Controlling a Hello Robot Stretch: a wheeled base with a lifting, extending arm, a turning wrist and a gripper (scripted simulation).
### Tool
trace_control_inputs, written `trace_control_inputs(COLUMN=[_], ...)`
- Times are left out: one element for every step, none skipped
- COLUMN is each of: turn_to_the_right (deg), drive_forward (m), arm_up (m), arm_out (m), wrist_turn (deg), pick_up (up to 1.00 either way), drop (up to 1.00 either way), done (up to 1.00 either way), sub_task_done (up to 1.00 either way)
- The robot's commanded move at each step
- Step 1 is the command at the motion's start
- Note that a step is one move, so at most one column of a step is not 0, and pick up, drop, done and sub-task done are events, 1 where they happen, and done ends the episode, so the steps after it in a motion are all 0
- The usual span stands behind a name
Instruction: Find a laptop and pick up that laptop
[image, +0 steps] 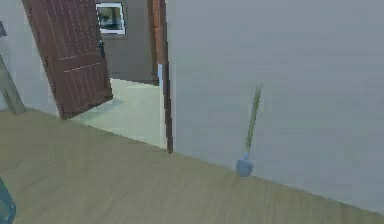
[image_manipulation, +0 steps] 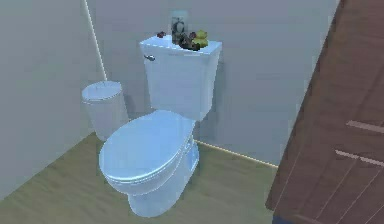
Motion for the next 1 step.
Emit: trace_control_inputs(turn_to_the_right=[-24.0], drive_forward=[0.0], arm_up=[0.0], arm_out=[0.0], wrist_turn=[0.0], pick_up=[0.0], drop=[0.0], done=[0.0], sub_task_done=[0.0])
